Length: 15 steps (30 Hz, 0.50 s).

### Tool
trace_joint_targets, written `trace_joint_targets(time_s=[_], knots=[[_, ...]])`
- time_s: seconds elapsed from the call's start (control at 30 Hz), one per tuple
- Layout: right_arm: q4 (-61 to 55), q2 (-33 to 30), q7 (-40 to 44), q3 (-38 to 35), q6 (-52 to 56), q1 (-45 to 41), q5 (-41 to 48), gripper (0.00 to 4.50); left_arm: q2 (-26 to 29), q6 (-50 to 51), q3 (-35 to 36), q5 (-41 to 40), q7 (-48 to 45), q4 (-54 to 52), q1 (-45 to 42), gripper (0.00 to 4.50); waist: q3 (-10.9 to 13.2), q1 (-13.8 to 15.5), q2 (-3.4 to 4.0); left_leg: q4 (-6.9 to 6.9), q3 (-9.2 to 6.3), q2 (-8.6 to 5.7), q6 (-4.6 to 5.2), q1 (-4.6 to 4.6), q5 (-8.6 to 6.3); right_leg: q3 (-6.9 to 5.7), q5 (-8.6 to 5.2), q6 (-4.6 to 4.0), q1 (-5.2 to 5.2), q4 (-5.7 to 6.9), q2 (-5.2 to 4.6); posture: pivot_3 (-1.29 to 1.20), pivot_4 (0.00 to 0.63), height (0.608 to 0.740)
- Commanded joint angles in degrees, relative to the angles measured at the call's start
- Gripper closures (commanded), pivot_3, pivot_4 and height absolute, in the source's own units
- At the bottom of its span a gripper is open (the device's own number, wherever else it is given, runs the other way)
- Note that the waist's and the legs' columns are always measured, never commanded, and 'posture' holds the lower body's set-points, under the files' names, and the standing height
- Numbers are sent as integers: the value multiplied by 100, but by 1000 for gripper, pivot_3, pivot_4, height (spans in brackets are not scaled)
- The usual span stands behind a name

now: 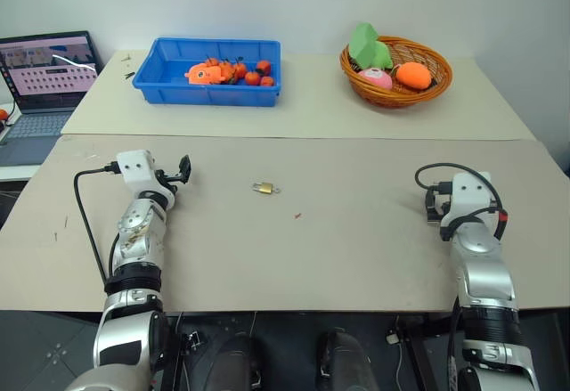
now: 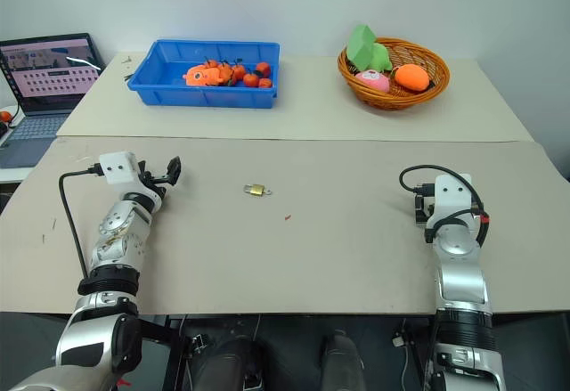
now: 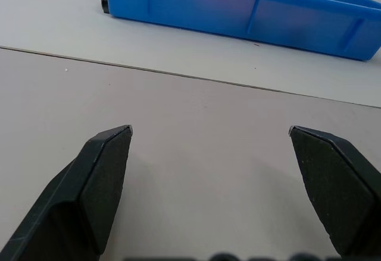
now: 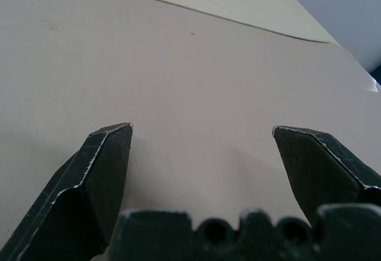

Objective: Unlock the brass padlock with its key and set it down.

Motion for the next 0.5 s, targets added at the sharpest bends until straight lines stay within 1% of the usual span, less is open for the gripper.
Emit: trace_joint_targets(time_s=[0.03,0.13,0.3,0.43,0.5], knots=[[-143,-81,5,-82,-42,-35,-16,62,17,-287,35,39,65,-17,-57,0,0,0,0,0,0,0,0,0,0,0,0,0,0,0,0,0,150,664],[-121,-67,9,-67,-45,-78,-6,62,-8,-339,82,-31,-17,222,-32,0,0,0,1,1,-1,0,0,0,0,0,0,0,0,0,0,0,150,664],[-180,-26,-5,-56,-30,-28,-2,62,163,-312,-21,-116,-669,185,-84,0,-1,0,1,9,-2,-1,1,-1,-1,-1,0,0,1,8,-1,0,150,664],[-258,17,-33,-83,2,92,3,62,359,208,22,-547,-1438,-419,-87,0,-1,-4,1,16,-6,0,2,-9,-1,-6,-1,0,-2,11,-1,0,150,664],[-305,27,-45,-97,27,163,-1,62,504,593,-82,-743,-1903,-869,-32,0,-1,-5,1,17,-9,1,1,-12,-2,-10,-1,0,-3,11,-1,0,150,664]])
